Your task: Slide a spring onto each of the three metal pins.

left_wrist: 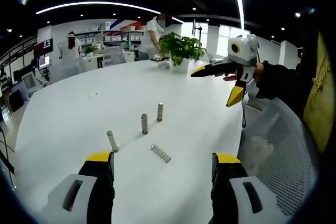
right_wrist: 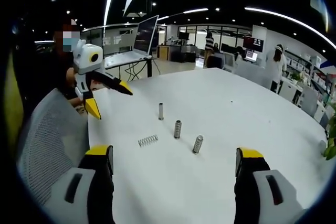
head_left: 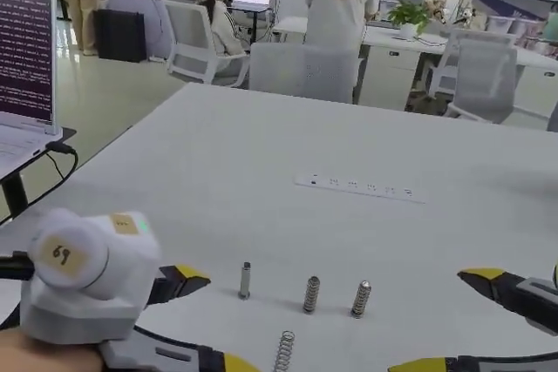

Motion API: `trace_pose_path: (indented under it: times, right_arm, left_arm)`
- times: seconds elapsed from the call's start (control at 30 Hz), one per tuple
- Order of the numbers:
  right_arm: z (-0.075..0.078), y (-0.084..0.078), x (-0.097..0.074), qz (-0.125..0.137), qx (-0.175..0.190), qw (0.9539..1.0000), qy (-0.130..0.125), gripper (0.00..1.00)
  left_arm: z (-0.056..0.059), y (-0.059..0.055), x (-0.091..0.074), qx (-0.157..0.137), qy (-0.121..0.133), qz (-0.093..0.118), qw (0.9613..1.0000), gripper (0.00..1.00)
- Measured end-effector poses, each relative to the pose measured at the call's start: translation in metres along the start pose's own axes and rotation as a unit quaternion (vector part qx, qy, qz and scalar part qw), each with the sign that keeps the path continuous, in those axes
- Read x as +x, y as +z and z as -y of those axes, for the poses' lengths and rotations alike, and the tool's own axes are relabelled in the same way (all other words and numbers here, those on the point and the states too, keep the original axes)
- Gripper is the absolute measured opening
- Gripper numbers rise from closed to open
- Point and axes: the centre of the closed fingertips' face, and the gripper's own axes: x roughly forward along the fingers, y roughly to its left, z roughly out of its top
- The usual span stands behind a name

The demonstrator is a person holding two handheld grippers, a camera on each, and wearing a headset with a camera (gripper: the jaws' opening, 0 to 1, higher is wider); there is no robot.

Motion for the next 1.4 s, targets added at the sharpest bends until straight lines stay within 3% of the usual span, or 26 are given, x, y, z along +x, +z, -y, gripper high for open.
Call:
trace_pose_path:
  times: [0.47, 0.63, 0.97, 1.17, 1.4]
  right_arm:
    - [0.001, -0.007, 0.001, 0.002, 0.006, 1.0, -0.001, 0.98]
    - [0.002, -0.007, 0.002, 0.005, 0.01, 0.9999, 0.0, 0.98]
    - [0.0, -0.009, 0.003, 0.005, 0.013, 0.9999, 0.002, 0.98]
    - [0.001, -0.01, 0.003, 0.003, 0.014, 0.9999, 0.002, 0.98]
    - [0.0, -0.011, 0.005, 0.001, 0.015, 0.9999, 0.005, 0.98]
  left_arm:
    - [0.005, -0.011, 0.033, -0.014, -0.001, -0.054, 0.9985, 0.67]
    - [0.002, -0.016, 0.046, -0.027, 0.005, -0.073, 0.9969, 0.59]
    - [0.001, -0.031, 0.071, -0.021, 0.025, -0.113, 0.9931, 0.48]
    - [-0.004, -0.039, 0.081, -0.021, 0.038, -0.125, 0.9911, 0.42]
    - [-0.001, -0.045, 0.09, -0.012, 0.042, -0.137, 0.9897, 0.39]
